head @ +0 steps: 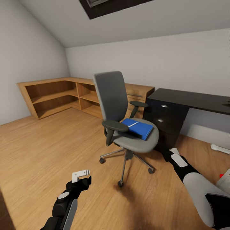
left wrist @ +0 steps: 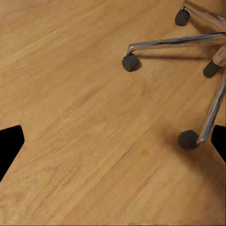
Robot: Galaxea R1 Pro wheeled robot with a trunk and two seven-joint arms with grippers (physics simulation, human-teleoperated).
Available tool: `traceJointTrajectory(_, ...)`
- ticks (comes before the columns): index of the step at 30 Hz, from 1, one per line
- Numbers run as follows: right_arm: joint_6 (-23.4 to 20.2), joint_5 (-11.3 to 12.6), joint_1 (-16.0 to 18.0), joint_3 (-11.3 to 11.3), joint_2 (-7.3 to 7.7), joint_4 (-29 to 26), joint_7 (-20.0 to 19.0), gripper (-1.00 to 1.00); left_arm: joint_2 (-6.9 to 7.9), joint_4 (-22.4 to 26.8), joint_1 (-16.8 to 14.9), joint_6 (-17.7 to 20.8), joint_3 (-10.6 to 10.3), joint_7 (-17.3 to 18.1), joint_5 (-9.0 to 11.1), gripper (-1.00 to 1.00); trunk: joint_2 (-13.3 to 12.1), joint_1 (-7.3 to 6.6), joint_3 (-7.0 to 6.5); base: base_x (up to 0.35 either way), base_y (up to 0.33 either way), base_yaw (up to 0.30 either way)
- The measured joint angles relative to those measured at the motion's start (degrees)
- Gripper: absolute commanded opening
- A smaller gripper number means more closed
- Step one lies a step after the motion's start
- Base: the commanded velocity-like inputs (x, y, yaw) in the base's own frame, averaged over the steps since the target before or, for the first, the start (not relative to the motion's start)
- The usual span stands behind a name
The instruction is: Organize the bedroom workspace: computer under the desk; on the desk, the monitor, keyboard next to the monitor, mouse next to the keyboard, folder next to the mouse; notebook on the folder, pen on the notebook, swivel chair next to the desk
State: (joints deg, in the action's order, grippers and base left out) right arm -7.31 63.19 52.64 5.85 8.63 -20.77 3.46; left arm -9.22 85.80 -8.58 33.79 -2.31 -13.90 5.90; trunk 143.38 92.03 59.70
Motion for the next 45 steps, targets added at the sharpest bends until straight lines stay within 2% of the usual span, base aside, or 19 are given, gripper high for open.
traceJointTrajectory(7,-0.01,-0.01,0.0,-0.01,0.0,-0.01,-0.01,1.0,0.03,0.0,0.0,0.0,0.05,0.0,0.0,1.0,0.0,-0.02,0.0,-0.221,0.0,0.0)
traceJointTrajectory(15,-0.06,0.15,0.0,-0.01,0.0,0.11,-0.02,1.0,0.01,0.0,0.0,-0.02,0.05,0.0,0.01,1.0,0.0,-0.03,0.0,-0.024,0.0,0.023)
traceJointTrajectory(36,0.0,-0.32,0.05,0.42,0.01,0.08,-0.38,1.0,0.08,0.03,0.02,-0.06,0.11,0.0,0.18,1.0,0.01,-0.05,-0.01,0.061,0.0,0.263)
traceJointTrajectory(45,-0.03,-0.23,0.01,0.35,0.0,0.2,-0.29,1.0,0.08,0.03,0.02,-0.06,0.11,0.0,0.18,1.0,0.01,-0.07,0.0,0.281,0.0,0.276)
